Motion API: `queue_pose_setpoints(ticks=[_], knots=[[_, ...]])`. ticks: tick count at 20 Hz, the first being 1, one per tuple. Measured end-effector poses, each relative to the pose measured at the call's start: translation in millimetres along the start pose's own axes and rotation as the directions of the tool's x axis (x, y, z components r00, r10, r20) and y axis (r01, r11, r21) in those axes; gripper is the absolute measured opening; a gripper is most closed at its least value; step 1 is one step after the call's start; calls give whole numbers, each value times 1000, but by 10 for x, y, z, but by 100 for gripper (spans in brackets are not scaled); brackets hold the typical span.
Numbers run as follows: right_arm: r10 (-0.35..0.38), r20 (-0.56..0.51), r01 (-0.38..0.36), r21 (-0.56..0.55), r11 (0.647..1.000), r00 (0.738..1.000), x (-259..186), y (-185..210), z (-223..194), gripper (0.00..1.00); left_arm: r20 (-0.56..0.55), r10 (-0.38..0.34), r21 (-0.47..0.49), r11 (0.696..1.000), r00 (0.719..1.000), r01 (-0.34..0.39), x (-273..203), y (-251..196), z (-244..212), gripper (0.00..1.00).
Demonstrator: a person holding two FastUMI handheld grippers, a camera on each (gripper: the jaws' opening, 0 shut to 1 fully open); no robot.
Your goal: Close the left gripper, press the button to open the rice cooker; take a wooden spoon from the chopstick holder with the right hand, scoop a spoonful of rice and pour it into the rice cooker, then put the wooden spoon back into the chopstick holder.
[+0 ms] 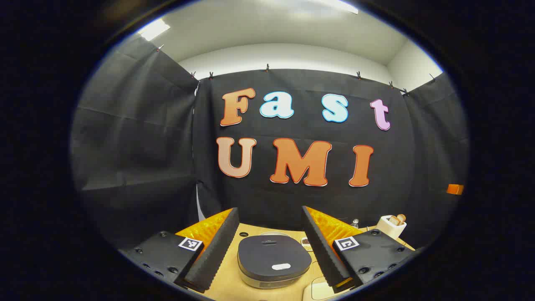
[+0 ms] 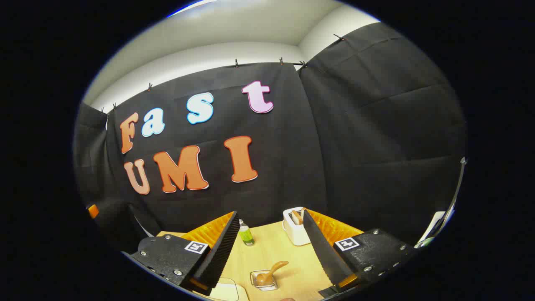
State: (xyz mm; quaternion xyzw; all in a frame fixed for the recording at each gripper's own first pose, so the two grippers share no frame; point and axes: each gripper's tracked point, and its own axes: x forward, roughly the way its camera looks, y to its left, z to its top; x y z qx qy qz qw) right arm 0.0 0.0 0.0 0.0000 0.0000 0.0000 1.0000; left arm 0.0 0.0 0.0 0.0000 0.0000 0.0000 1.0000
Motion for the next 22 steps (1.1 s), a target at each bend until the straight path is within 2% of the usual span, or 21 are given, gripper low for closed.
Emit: queue_pose_setpoints(ticks=[3, 6, 11, 16, 22], knots=[[-16, 7, 17, -96, 995, 1000, 56, -177, -10, 95, -10, 24, -22, 999, 1000, -25, -89, -34, -54, 98], [7, 0, -7, -140, 990, 1000, 54, -180, -7, 95, -43, 32, -34, 999, 999, -33, -180, -100, -176, 98], [46, -15, -48, -166, 985, 999, 87, -126, -43, 95, -32, 53, 1, 999, 998, -53, -236, -98, -103, 98], [35, -12, -37, -189, 981, 999, 69, -92, -71, 95, -42, 31, 14, 999, 999, -30, -193, -100, -71, 100], [37, -9, -38, -189, 981, 999, 42, -67, -44, 95, -38, 12, 21, 1000, 999, -12, -155, -95, -38, 98]])
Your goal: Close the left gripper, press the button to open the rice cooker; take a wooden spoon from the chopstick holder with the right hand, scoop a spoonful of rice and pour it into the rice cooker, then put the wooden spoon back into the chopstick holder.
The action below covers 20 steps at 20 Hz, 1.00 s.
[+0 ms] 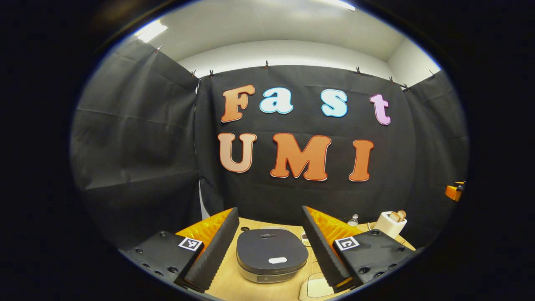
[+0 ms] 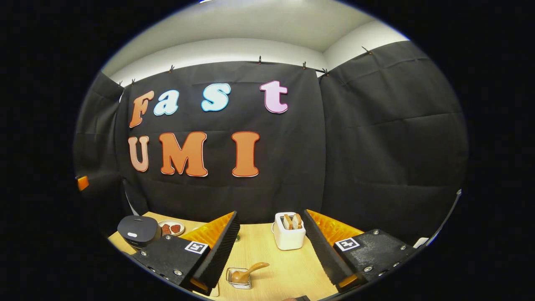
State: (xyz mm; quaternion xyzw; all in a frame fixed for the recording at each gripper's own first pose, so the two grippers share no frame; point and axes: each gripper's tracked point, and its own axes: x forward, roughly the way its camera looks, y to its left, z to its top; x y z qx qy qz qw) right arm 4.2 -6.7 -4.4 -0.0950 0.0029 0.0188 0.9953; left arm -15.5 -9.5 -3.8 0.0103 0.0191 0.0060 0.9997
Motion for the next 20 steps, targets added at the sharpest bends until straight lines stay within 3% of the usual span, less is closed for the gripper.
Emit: queue_pose_setpoints(ticks=[1, 9, 10, 12, 15, 17, 18, 20], knots=[[-2, 0, 2, -1, 1000, 1000, 0, -23, -4, 95, -2, 1, 4, 1000, 1000, -1, -11, 4, -21, 100], [15, -14, -15, -17, 1000, 1000, 37, 23, -49, 95, -50, -21, 45, 999, 999, 23, -25, -24, -145, 53], [15, -12, -15, -18, 1000, 1000, 34, 24, -46, 95, -46, 20, 58, 998, 999, -17, 3, 57, -141, 37], [10, -7, -10, -20, 1000, 1000, 53, 8, -36, 95, -62, 11, 71, 997, 998, -7, -13, 31, -195, 5], [5, -13, -6, -18, 1000, 1000, 54, -18, -57, 95, -101, -13, 61, 998, 995, 19, 61, -59, -396, 0], [10, -17, -11, -10, 1000, 1000, 54, -3, -75, 100, -140, -35, 59, 997, 990, 44, 147, -106, -547, 4], [11, -20, -11, -9, 1000, 1000, 45, -1, -81, 95, -165, -49, 57, 997, 985, 59, 188, -160, -641, 4], [8, -23, -9, -16, 1000, 1000, 36, -16, -96, 95, -214, -73, 66, 994, 974, 89, 280, -234, -833, 4]])
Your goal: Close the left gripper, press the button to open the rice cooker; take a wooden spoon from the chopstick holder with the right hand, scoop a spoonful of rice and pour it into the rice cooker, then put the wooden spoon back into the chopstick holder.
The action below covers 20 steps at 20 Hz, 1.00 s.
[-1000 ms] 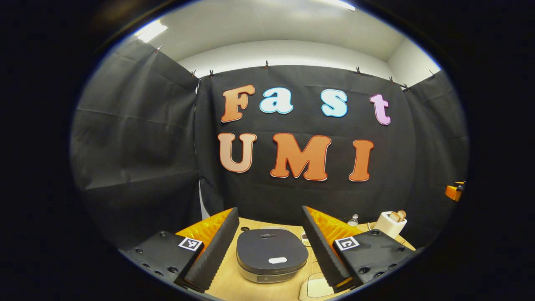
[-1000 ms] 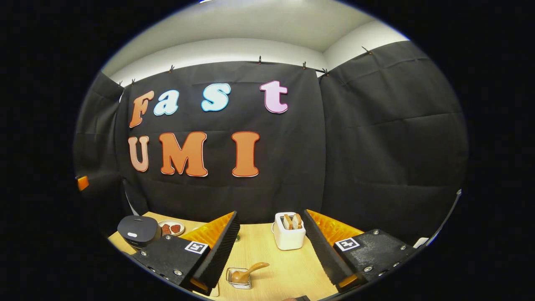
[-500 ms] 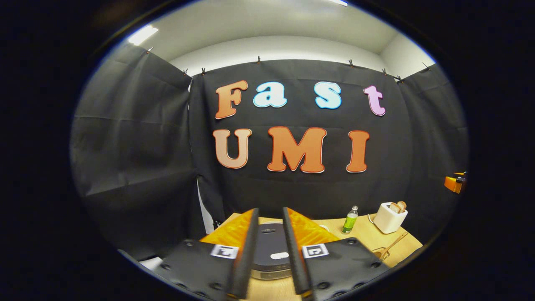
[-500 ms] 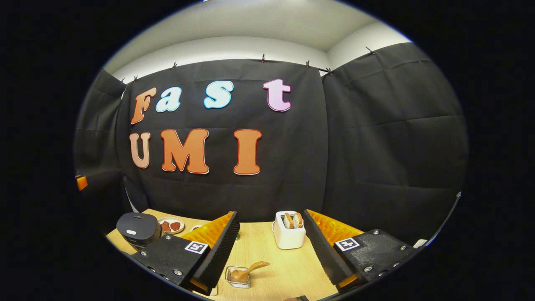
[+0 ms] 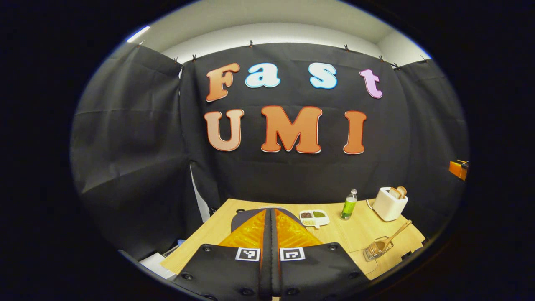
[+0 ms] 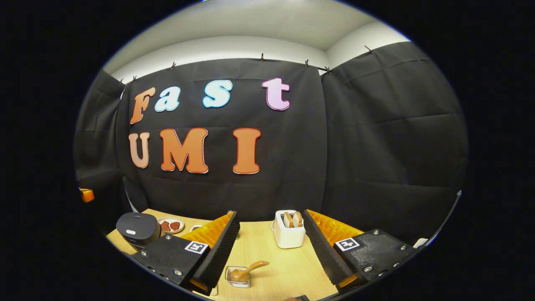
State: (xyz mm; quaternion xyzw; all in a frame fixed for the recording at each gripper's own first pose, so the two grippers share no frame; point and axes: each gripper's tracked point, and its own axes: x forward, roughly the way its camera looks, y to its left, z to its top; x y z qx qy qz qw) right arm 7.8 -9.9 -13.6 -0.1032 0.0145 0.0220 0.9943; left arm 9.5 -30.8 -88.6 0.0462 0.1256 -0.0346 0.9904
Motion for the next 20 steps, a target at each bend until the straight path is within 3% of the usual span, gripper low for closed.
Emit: queue_pose_setpoints(ticks=[5, 6, 7, 9, 10, 12, 16, 17, 20], knots=[[-11, -19, 11, -4, 1000, 1000, -18, -47, -69, 100, -105, -65, -44, 997, 992, 60, 345, -184, -388, 4], [-12, -20, 12, -1, 1000, 1000, -17, -50, -69, 100, -120, -73, -47, 997, 990, 67, 413, -217, -436, 0], [-14, -22, 14, 0, 1000, 1000, -17, -59, -79, 100, -129, -83, -44, 996, 988, 78, 513, -230, -497, 4], [-22, -28, 22, -3, 1000, 999, -26, -85, -102, 95, -168, -87, -54, 995, 982, 79, 688, -212, -667, 4], [-23, -33, 22, -5, 1000, 999, -22, -88, -116, 100, -196, -93, -71, 994, 976, 81, 764, -214, -760, 4], [-28, -48, 27, -18, 999, 998, -19, -115, -158, 95, -248, -95, -77, 994, 964, 78, 877, -206, -964, 4], [-50, -60, 48, -30, 998, 997, -12, -201, -185, 95, -329, -88, -49, 996, 940, 77, 1069, -190, -1323, 4], [-47, -66, 46, -22, 999, 997, -10, -195, -209, 95, -346, -92, -55, 995, 934, 78, 1082, -201, -1407, 0], [-54, -79, 53, -13, 998, 995, 9, -232, -265, 95, -375, -99, -59, 995, 922, 82, 1127, -213, -1541, 4]])
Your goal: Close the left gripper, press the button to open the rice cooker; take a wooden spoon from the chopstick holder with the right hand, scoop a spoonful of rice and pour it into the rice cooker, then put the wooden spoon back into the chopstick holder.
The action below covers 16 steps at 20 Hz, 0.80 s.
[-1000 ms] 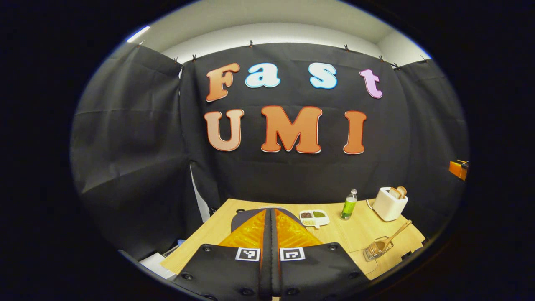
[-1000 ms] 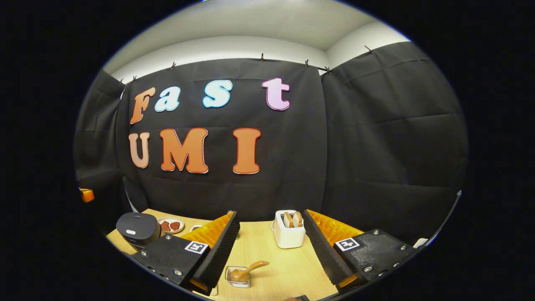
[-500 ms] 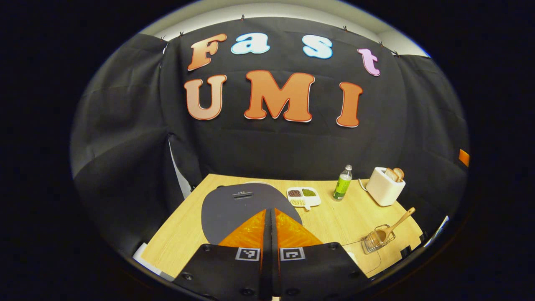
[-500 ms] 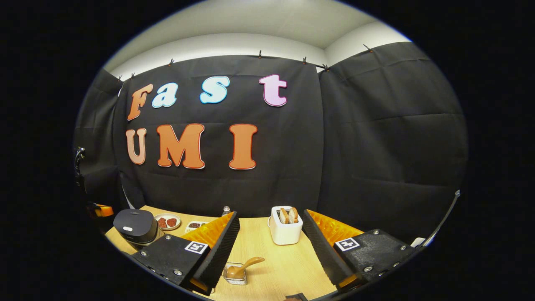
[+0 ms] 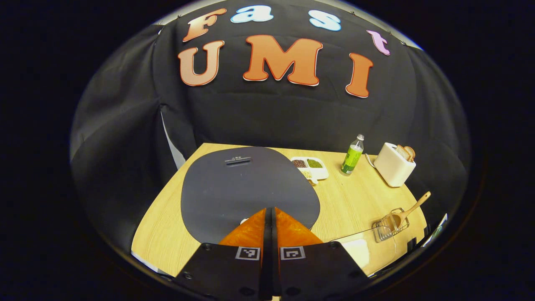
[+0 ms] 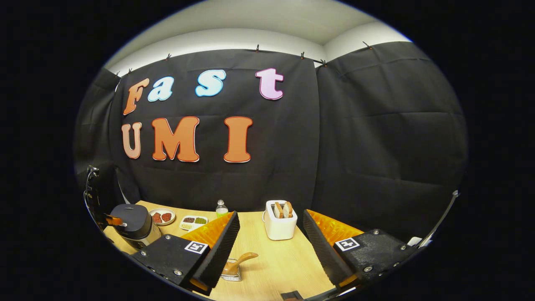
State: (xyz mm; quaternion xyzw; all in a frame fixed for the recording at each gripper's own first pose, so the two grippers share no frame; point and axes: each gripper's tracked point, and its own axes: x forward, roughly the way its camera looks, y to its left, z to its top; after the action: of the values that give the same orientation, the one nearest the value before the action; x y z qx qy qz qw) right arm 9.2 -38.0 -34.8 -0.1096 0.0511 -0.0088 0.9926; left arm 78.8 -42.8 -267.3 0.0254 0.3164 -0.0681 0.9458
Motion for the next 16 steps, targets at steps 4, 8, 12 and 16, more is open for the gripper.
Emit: queue_pose_setpoints(ticks=[4, 8, 12, 16], knots=[[-3, -12, 3, 6, 1000, 1000, 3, -14, -48, 95, -27, 1, -11, 1000, 1000, -1, 20, 10, -98, 4], [0, -33, 0, -1, 1000, 999, 4, 12, -152, 95, -54, -1, -21, 1000, 999, 0, 3, 17, -117, 0], [5, -40, -5, -2, 1000, 999, -21, 0, -185, 95, -45, 7, -21, 1000, 999, -8, 20, 28, -145, 5], [2, -22, -1, 27, 1000, 1000, -33, -41, -142, 100, -2, 29, 2, 1000, 1000, -29, -39, 75, 6, 4]])
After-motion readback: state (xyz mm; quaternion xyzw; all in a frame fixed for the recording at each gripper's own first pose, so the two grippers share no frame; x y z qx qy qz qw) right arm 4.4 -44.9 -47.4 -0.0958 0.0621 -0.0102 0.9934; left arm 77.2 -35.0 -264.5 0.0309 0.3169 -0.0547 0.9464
